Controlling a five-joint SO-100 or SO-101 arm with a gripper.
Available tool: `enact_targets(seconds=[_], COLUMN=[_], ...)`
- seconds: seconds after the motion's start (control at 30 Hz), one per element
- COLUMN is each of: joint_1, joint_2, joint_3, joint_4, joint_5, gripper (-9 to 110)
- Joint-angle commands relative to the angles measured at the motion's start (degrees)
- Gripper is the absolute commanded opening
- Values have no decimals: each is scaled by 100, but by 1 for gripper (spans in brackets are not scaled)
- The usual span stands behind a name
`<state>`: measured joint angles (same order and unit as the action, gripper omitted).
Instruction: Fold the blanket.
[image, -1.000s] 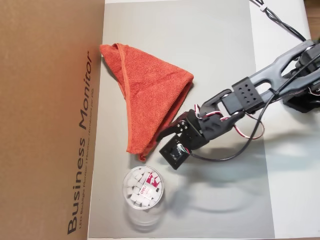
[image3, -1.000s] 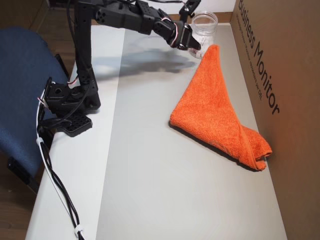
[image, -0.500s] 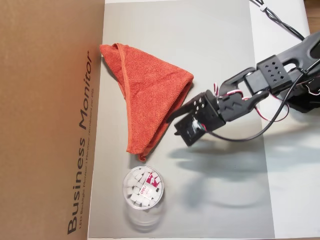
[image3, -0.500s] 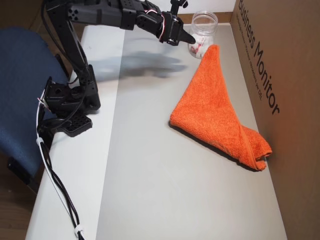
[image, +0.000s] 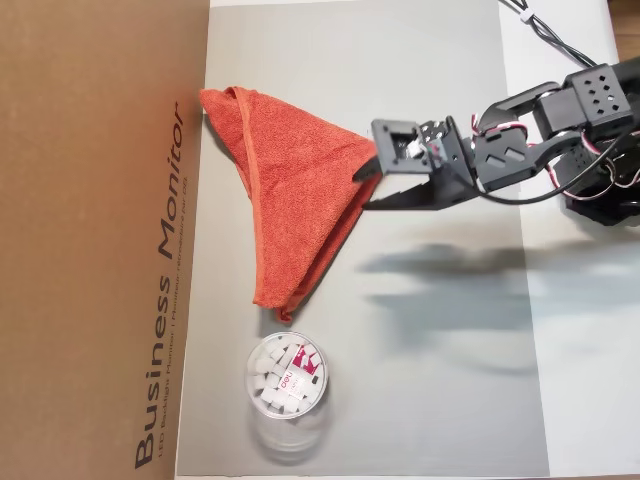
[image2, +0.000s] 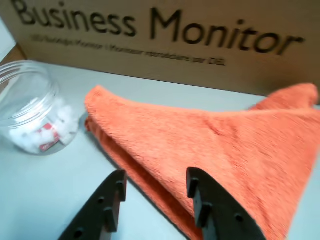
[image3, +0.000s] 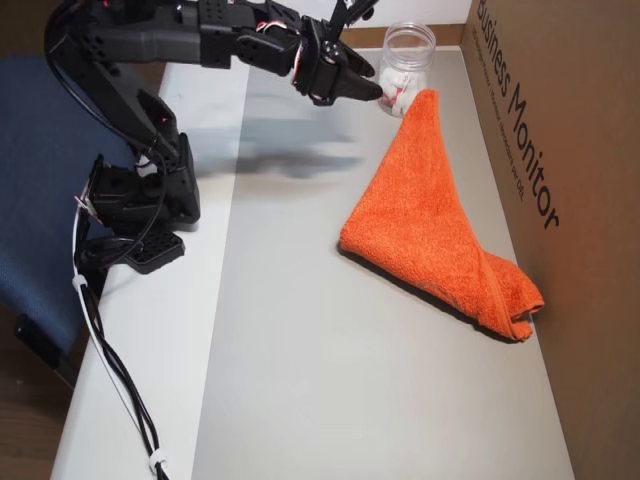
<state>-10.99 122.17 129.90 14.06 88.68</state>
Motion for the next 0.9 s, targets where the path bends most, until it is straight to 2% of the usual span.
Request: enact_targets(seconds=[0.0, 0.13, 0.27, 0.47, 0.73, 0.87], joint_1=[237, 501, 809, 1107, 1389, 1459], joint_2=[606, 1099, 1529, 2118, 3146, 3727], joint_3=[149, 475, 738, 1187, 1187, 1283], joint_4=[0, 0, 9, 176, 2672, 3524], joint_5=[316, 773, 809, 870, 870, 879], gripper=[11, 10, 0, 0, 0, 0])
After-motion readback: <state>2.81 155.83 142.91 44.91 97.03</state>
